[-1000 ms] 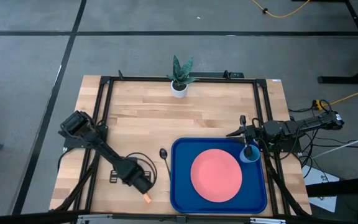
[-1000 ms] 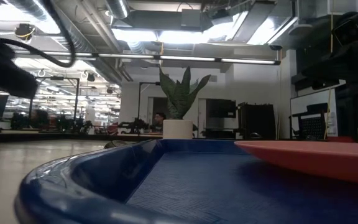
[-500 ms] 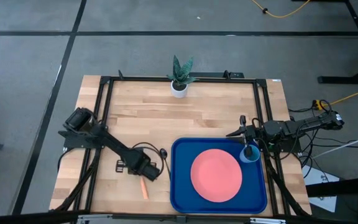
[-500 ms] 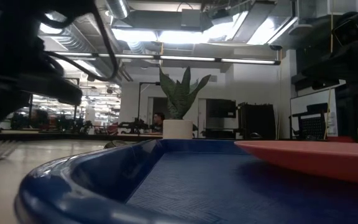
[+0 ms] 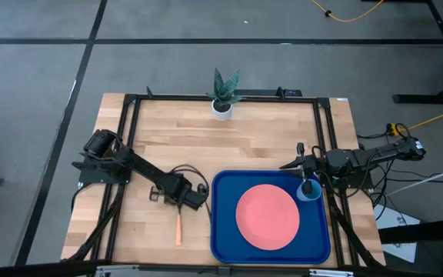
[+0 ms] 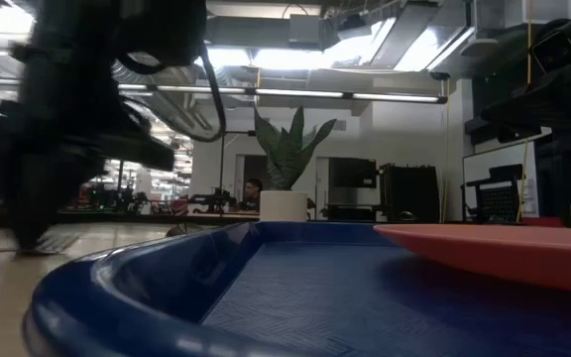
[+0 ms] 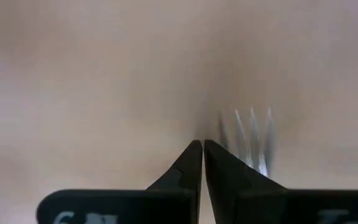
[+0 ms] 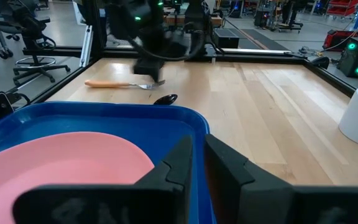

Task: Pick and place plate/cup/fork/spoon on tray
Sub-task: Put the fork on the tray, positioned to the left of the pink plate

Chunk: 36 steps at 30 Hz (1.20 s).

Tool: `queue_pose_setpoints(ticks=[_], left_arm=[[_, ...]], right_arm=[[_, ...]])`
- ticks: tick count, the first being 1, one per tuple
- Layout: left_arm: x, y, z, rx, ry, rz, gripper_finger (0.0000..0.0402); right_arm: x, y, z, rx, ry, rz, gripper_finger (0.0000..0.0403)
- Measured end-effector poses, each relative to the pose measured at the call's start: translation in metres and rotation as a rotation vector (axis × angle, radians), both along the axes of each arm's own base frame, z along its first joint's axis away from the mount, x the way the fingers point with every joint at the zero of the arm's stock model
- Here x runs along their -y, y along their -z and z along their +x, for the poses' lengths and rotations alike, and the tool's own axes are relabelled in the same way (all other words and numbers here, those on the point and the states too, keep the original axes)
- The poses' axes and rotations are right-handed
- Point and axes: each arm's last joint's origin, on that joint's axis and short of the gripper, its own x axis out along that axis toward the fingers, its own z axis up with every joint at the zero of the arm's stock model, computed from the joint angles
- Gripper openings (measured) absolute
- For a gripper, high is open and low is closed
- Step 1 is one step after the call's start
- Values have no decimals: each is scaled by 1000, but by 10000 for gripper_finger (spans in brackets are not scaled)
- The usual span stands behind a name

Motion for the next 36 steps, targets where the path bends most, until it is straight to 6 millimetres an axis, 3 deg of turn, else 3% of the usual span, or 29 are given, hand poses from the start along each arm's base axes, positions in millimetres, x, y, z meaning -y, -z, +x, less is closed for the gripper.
queue_pose_setpoints(ticks=[2,7,10,12,17,21,29,36], left_arm=[[-9,-5,-3,-23,16,33,14],[-18,-41,-16,15,42,-13,14],[-13,-62,-23,122,40,-41,14],[1,-69,-22,220,32,-83,14],[45,-72,-19,457,141,-111,14],[63,-71,-22,515,197,-106,14],[63,-71,-23,541,262,-22,14],[53,-72,-17,625,160,132,14]], right_arm=[[0,0,0,0,0,0,45],[0,0,0,0,0,0,45],[0,0,0,0,0,0,45],[0,0,0,0,0,0,45],[0,0,0,0,0,0,45],[0,0,0,0,0,0,45],[0,0,0,-1,0,0,45],[0,0,0,0,0,0,45]])
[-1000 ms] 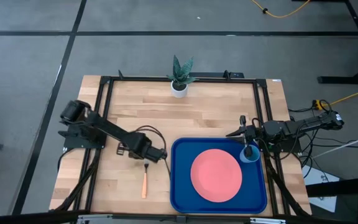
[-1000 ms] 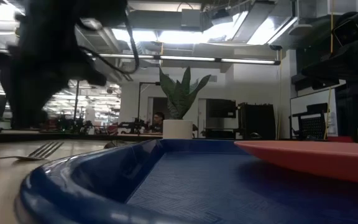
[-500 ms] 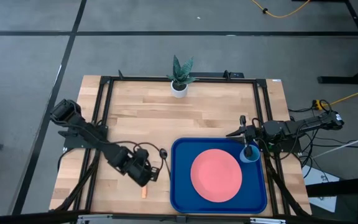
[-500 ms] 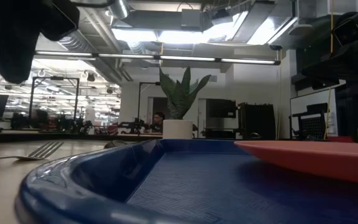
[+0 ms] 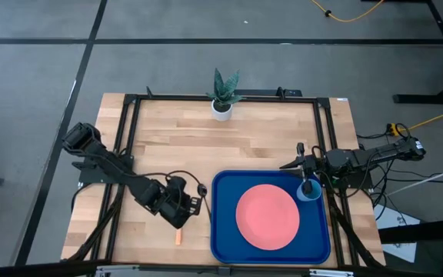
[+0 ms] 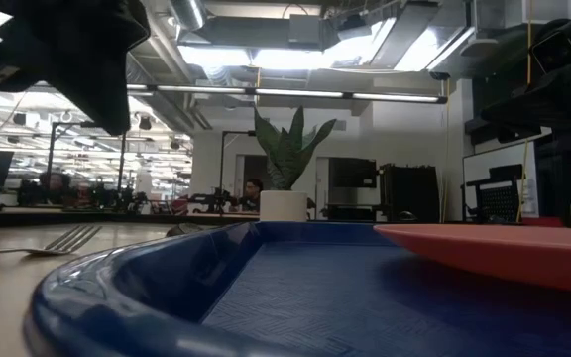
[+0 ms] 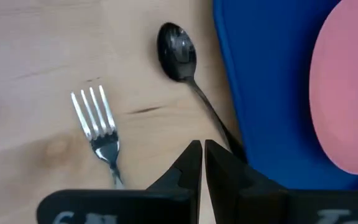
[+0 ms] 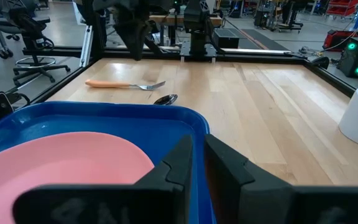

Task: Pick and place plate/cup/fork/spoon on tray
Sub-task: Put the fork on the tray, positioned to the left of the pink plate

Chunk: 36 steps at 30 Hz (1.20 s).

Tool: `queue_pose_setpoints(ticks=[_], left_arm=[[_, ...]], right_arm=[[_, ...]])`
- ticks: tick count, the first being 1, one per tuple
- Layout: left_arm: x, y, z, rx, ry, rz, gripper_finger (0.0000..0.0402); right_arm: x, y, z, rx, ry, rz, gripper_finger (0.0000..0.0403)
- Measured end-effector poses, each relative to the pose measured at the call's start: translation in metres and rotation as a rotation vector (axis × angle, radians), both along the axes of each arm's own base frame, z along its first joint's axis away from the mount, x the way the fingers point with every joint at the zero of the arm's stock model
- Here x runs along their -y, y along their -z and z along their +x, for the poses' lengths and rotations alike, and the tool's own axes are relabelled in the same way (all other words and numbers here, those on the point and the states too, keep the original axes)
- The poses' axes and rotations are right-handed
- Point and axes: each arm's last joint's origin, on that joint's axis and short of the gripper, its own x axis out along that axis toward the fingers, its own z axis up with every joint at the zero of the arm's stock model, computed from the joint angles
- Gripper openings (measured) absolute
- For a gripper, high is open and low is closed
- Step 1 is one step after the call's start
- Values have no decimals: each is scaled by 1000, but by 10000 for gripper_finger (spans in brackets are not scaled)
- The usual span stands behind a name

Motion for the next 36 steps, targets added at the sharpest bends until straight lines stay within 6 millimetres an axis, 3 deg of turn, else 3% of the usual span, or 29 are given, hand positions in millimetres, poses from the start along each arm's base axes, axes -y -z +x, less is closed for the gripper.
queue_pose_setpoints(ticks=[11,17,22,28,36], left_arm=[[7,6,-1,-49,101,2,18],[25,15,5,14,97,-65,87],[42,30,-2,-99,-20,-267,129],[55,33,-11,-98,-62,-313,133],[57,33,-13,-115,-30,-312,133]], right_arm=[[0,0,0,0,0,0,45],[0,0,0,0,0,0,45],[0,0,0,0,0,0,45],[0,0,0,0,0,0,45],[0,0,0,0,0,0,45]])
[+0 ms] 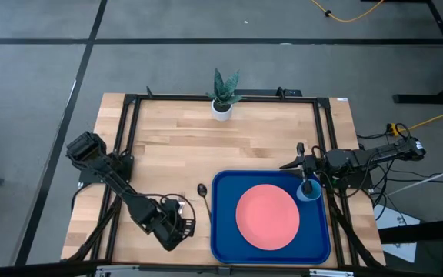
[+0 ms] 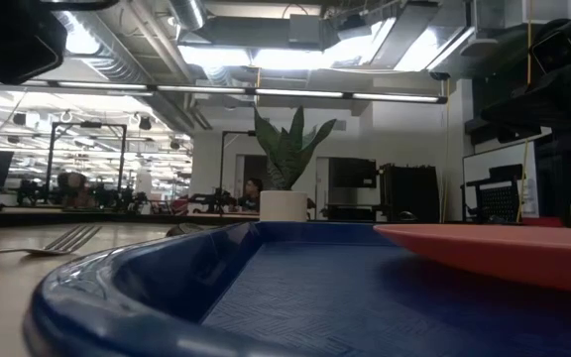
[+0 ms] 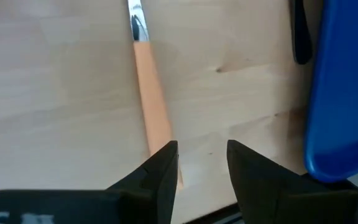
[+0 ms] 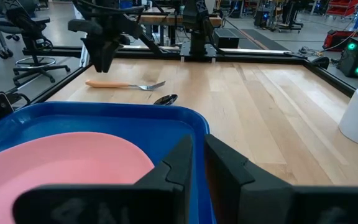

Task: Pick and place plate/cup/fork/spoon on tray
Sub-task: Put the fork on the tray, positioned to the left of the pink plate

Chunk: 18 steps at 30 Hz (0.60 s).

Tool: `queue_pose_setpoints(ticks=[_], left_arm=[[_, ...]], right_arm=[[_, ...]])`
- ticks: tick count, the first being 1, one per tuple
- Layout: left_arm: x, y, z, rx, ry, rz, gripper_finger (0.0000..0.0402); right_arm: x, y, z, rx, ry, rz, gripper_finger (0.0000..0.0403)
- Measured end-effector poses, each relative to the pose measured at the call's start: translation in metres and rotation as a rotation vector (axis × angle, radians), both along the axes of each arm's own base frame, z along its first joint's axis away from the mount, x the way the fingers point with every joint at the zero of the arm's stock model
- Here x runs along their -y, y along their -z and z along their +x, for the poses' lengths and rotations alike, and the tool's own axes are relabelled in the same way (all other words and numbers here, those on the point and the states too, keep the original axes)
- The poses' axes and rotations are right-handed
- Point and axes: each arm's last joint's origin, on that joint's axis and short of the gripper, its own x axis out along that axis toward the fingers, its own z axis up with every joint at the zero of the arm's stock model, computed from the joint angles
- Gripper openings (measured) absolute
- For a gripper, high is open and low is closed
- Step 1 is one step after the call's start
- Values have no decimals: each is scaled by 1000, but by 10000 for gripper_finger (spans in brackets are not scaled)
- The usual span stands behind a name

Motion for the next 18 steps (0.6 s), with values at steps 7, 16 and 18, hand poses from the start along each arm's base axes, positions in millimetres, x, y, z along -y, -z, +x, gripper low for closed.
queue_pose_setpoints(ticks=[7,16,18], left_arm=[[-13,5,-7,-131,-55,68,133],[-26,11,-1,-126,-78,187,133],[-26,18,3,-129,-76,203,133]], right_arm=[[0,0,0,0,0,0,45],[0,0,0,0,0,0,45],[0,0,0,0,0,0,45]])
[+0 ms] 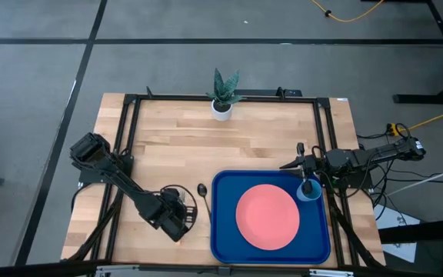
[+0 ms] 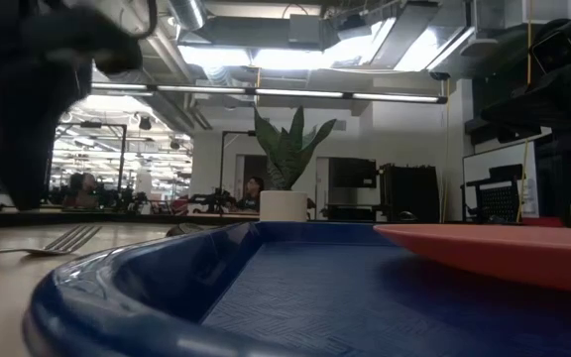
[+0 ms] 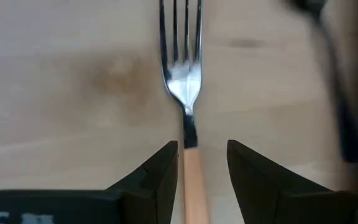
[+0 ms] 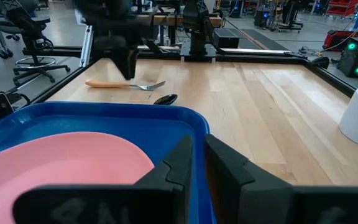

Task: Pick and place plate/cup/fork/spoon on tray
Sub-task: Put the fork on the tray, positioned to the left of the pink plate

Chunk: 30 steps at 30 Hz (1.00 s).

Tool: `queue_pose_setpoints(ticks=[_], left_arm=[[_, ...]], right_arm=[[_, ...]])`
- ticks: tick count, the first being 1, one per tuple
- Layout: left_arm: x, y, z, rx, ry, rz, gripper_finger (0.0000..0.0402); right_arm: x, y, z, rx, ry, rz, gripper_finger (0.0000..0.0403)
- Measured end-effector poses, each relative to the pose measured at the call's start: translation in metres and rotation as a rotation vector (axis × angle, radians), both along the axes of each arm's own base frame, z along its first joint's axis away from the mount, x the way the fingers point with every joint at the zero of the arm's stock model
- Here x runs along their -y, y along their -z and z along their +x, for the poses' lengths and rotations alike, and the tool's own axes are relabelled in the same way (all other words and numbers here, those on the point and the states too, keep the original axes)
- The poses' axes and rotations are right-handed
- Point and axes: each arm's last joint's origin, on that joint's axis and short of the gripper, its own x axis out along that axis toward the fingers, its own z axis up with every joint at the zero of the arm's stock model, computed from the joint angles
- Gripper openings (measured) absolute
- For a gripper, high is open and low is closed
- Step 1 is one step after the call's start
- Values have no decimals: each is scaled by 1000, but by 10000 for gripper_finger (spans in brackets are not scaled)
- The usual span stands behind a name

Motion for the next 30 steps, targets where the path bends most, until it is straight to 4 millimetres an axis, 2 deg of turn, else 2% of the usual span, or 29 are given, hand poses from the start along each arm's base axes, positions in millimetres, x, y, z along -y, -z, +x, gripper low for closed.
queue_pose_setpoints(ticks=[5,21,30], left_arm=[[5,18,5,-76,32,-2,133],[8,19,8,-74,138,32,133],[8,19,8,-71,136,30,133]], right_arm=[[0,0,0,0,0,0,45],[0,0,0,0,0,0,45],[0,0,0,0,0,0,45]])
